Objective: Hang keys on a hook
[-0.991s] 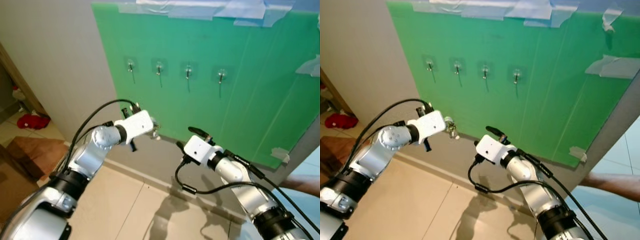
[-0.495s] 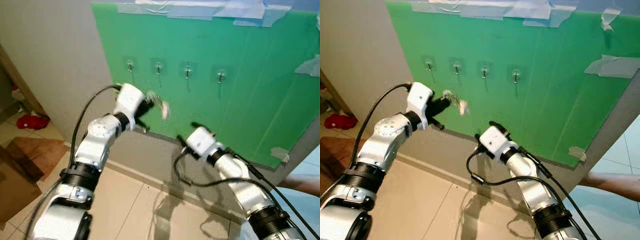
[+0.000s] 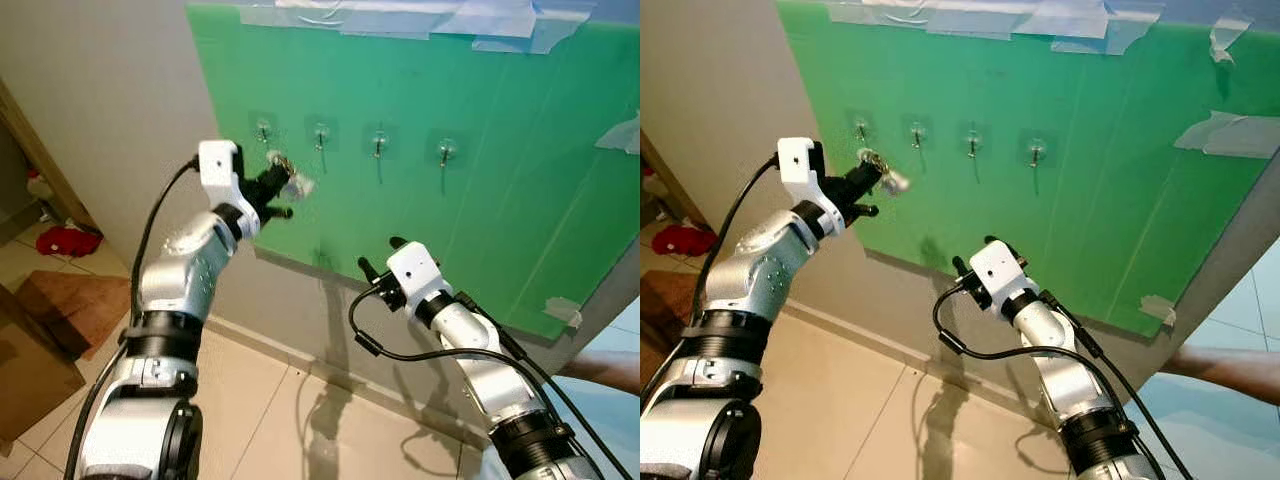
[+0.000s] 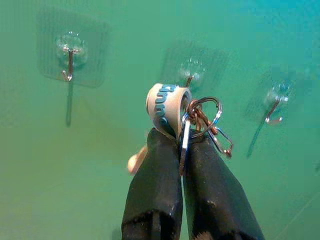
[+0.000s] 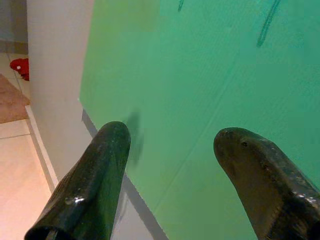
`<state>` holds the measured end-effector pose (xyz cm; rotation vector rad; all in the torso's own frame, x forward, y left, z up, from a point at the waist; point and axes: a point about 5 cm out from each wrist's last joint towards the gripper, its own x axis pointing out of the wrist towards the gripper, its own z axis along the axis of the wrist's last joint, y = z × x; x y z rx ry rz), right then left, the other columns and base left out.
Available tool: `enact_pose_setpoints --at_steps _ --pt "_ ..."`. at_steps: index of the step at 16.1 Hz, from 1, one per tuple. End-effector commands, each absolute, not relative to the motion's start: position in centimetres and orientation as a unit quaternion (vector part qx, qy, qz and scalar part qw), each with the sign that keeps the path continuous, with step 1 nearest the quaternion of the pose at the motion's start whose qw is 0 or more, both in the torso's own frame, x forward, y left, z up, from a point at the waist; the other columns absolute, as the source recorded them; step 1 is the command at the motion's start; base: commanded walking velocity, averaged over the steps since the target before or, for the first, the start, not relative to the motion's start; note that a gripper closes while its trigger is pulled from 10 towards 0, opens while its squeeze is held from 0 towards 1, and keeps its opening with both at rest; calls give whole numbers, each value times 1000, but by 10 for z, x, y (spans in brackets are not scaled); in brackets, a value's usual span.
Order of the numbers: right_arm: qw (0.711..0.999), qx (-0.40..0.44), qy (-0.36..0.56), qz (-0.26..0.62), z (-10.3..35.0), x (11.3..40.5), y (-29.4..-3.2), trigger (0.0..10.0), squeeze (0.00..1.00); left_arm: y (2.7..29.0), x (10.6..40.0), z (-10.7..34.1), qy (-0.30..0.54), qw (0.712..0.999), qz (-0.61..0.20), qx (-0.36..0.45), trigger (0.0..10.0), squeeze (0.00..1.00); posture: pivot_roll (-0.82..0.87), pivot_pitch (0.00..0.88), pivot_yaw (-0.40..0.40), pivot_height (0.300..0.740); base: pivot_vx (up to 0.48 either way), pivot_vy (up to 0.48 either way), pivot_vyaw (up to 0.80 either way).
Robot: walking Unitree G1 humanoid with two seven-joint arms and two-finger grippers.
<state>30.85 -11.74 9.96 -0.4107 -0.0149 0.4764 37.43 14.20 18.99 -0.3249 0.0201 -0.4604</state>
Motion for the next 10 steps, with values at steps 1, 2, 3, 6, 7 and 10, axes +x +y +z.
enact_pose_setpoints --at_steps 1,2,3,6,7,10 --pt "953 -194 -17 233 106 309 -116 10000 0 147 377 199 9 961 -212 -180 0 0 -88 0 92 740 0 0 0" --pt "953 -192 -15 233 105 309 -115 10000 0 148 378 196 23 962 -208 -174 0 0 -88 0 92 740 0 0 0" --pt "953 -192 -15 233 105 309 -115 10000 0 147 377 190 41 967 -210 -141 0 0 -86 0 91 740 0 0 0" --pt "951 -195 -8 239 102 308 -113 10000 0 109 364 159 127 942 -307 52 0 0 -79 0 83 740 0 0 0" --pt "950 -198 -8 241 102 308 -112 10000 0 106 369 176 87 951 -296 27 0 0 -81 0 85 740 0 0 0" --pt "950 -198 -7 240 101 308 -111 10000 0 135 383 201 39 973 -228 6 0 0 -84 0 88 740 0 0 0"
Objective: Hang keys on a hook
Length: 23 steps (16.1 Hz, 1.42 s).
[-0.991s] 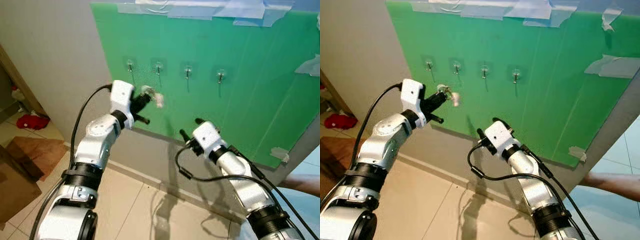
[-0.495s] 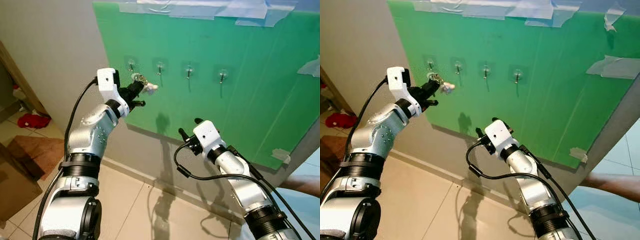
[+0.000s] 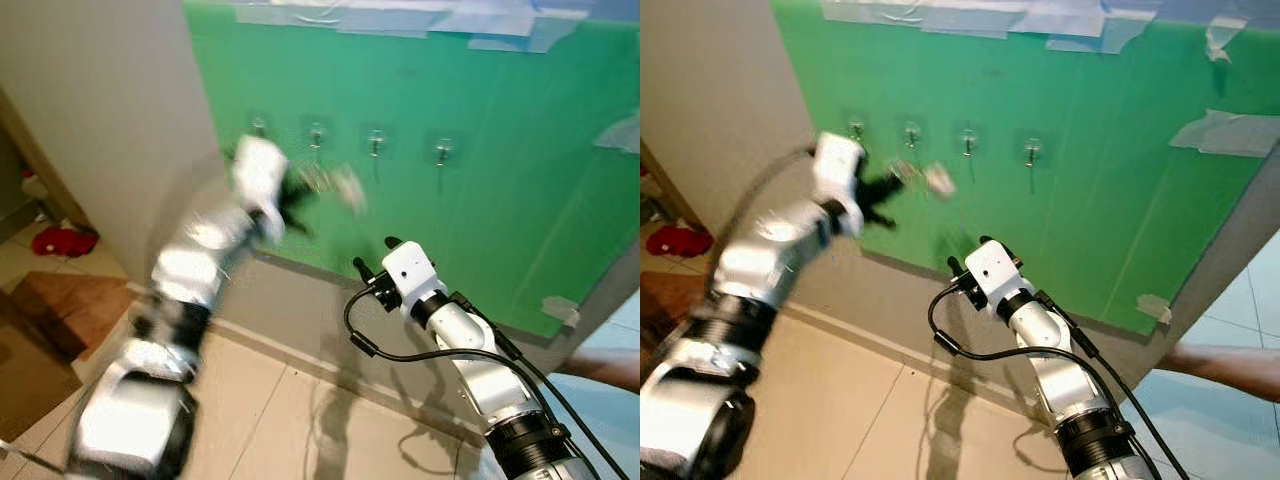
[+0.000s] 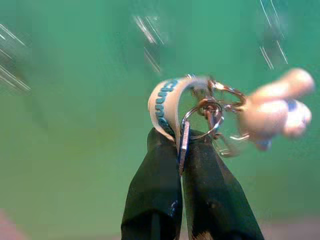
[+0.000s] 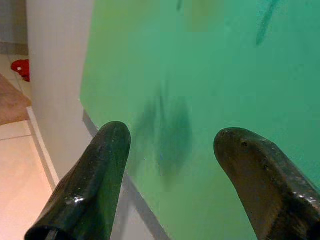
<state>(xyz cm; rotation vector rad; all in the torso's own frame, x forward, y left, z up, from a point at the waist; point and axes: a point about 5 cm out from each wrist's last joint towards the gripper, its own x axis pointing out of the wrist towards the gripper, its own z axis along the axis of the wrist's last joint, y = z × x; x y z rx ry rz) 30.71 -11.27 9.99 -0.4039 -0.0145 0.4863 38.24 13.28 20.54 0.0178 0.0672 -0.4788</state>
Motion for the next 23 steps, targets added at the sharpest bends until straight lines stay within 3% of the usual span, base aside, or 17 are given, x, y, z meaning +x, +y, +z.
enact_pose_setpoints --at_steps 1,5,10,14,23 --pt "950 -198 -5 241 100 306 -111 10000 0 140 384 203 38 973 -225 10 0 0 -81 0 89 740 0 0 0" --pt "949 -200 -1 244 98 306 -110 10000 0 138 389 216 29 971 -236 13 0 0 -78 0 92 740 0 0 0" --pt "946 -206 -3 250 97 306 -106 10000 0 153 400 218 43 978 -203 35 0 0 -82 0 99 740 0 0 0" --pt "946 -206 -2 252 96 306 -105 10000 0 135 407 223 46 972 -227 46 0 0 -84 0 108 740 0 0 0" --pt "947 -204 -6 249 97 306 -102 10000 0 106 414 225 42 957 -234 168 0 0 -99 0 125 740 0 0 0"
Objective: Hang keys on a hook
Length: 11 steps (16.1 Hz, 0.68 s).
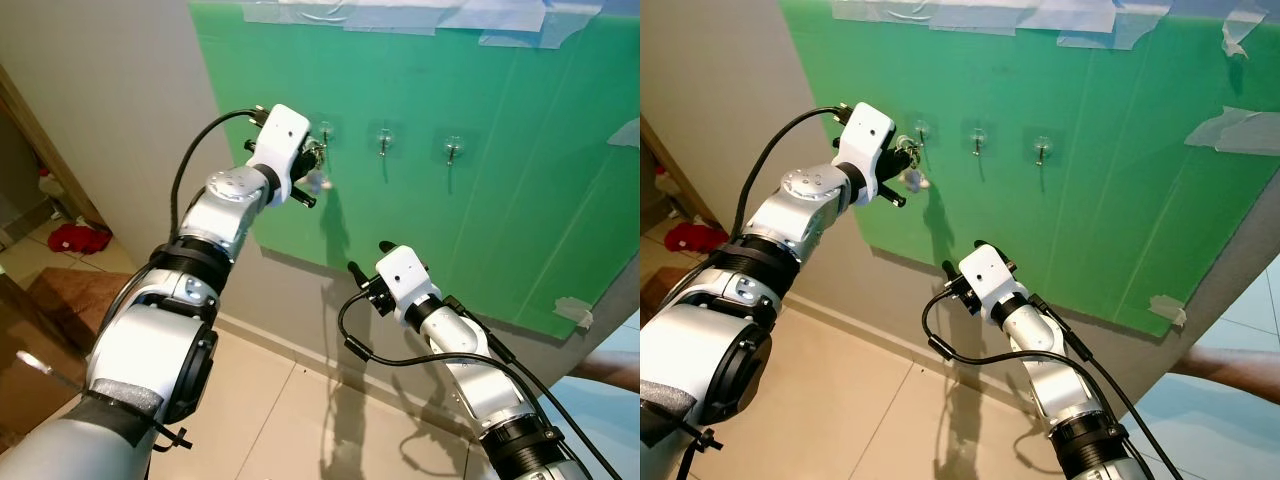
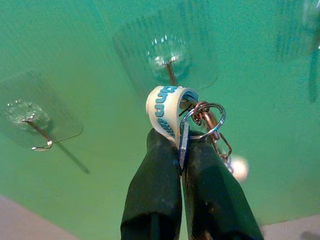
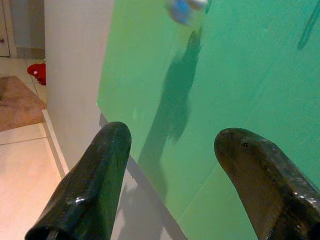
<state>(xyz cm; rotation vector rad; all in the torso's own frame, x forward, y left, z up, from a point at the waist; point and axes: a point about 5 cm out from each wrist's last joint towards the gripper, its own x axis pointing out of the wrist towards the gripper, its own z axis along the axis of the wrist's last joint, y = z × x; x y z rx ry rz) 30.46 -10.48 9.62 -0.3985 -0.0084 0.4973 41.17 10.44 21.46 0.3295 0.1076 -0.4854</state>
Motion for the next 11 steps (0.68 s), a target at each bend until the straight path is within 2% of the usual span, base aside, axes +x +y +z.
enact_pose_setpoints --at_steps 1,6,11 --pt "947 -204 -6 248 97 306 -102 10000 0 104 415 226 38 955 -229 187 0 0 -101 0 126 740 0 0 0" --pt "947 -205 -5 247 96 304 -104 10000 0 103 416 227 31 954 -228 193 0 0 -106 0 127 740 0 0 0" --pt "945 -211 -3 249 96 303 -105 10000 0 91 414 225 26 949 -255 181 0 0 -111 0 126 740 0 0 0"
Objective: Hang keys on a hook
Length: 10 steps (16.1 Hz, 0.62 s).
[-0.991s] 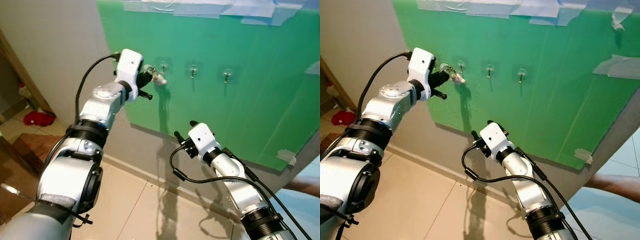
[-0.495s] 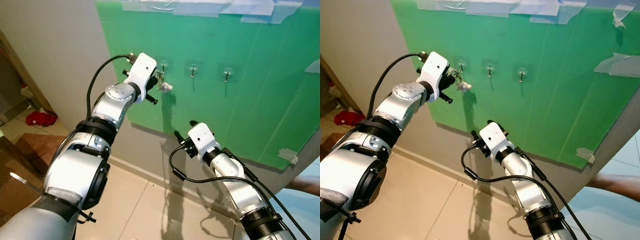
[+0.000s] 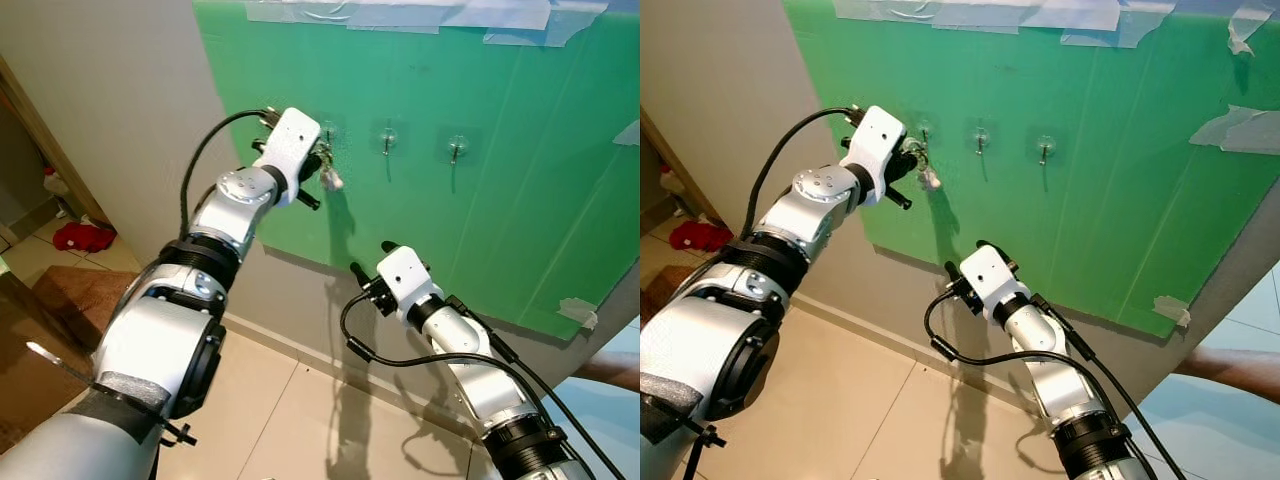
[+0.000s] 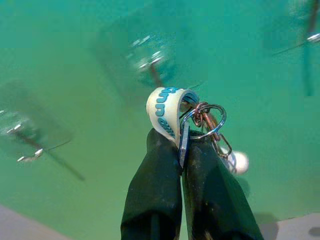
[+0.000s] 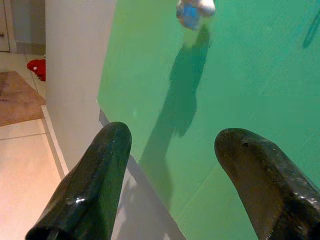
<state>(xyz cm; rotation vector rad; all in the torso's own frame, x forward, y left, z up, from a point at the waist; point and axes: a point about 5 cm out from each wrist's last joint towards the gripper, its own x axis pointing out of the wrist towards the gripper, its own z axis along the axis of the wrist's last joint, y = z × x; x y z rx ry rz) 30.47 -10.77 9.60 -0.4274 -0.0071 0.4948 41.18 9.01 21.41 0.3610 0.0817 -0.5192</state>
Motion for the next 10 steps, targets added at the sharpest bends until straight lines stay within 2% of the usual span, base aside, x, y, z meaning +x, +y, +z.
enact_pose_setpoints --at_steps 1,6,10 --pt "945 -211 -3 249 95 302 -105 10000 0 84 412 225 14 944 -274 183 0 0 -113 0 127 740 0 0 0" --pt "945 -213 0 247 95 300 -106 10000 0 76 411 228 7 941 -286 182 0 0 -123 0 131 740 0 0 0" --pt "946 -214 3 245 94 299 -108 10000 0 82 413 227 12 954 -268 137 0 0 -129 0 131 740 0 0 0"
